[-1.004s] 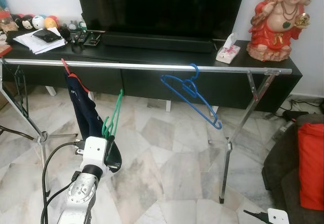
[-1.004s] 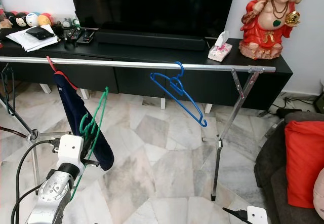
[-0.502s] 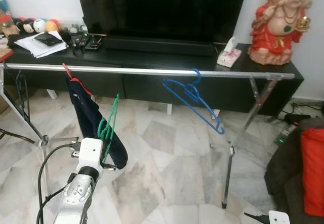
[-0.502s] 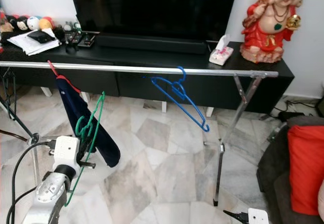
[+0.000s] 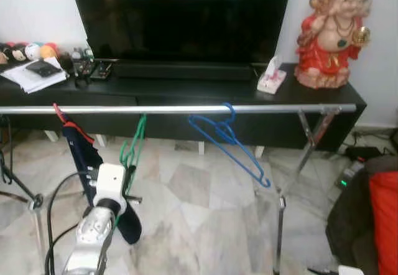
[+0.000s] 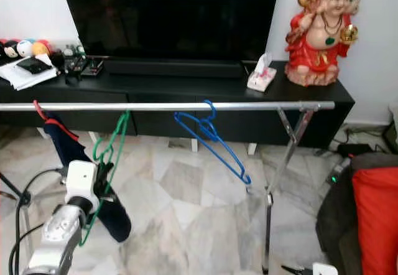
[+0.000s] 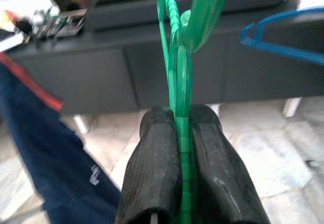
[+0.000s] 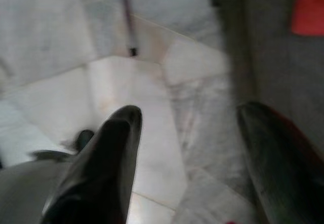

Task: Hang hanger

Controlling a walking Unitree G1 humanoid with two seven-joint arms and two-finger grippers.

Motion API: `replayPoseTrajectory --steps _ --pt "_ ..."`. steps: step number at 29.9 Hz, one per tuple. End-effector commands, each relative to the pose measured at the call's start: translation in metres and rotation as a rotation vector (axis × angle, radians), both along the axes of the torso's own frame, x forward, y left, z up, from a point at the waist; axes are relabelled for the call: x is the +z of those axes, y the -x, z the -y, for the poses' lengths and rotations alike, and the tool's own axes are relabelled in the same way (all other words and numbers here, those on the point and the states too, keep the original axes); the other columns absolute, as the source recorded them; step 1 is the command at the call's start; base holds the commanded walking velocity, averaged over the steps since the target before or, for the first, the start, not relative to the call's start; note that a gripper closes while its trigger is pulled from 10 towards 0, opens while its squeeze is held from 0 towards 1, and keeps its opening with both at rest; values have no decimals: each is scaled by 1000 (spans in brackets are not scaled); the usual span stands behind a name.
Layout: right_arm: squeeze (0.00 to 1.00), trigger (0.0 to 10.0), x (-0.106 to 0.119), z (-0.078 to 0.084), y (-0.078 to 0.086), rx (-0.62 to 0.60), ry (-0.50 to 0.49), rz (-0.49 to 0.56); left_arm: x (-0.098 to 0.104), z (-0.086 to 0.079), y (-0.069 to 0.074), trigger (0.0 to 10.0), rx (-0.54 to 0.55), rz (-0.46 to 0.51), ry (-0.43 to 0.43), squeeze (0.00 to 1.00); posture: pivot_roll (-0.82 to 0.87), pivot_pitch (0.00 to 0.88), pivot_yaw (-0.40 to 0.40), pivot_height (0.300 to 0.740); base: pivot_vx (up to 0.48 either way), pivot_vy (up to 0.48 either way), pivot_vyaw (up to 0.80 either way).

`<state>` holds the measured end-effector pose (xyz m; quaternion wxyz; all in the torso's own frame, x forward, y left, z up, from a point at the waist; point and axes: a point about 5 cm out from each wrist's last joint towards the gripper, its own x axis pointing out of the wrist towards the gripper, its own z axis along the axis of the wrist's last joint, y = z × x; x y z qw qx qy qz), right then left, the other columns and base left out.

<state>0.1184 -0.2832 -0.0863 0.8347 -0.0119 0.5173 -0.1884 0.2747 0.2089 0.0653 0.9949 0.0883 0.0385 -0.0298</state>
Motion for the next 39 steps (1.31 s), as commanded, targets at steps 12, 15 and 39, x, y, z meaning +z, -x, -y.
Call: replayPoseTrajectory --steps 12,15,39 --pt "0 10000 2 3 -4 -15 6 18 1 -4 0 10000 -2 5 6 0 -22 0 -19 740 332 0 0" --pt "0 10000 2 3 -4 -16 5 17 1 -4 0 10000 -1 8 7 0 -20 0 -18 740 331 0 0" --pt "0 10000 3 4 -5 -8 5 13 15 1 -1 10000 -32 46 -21 0 -16 0 -27 740 120 0 0"
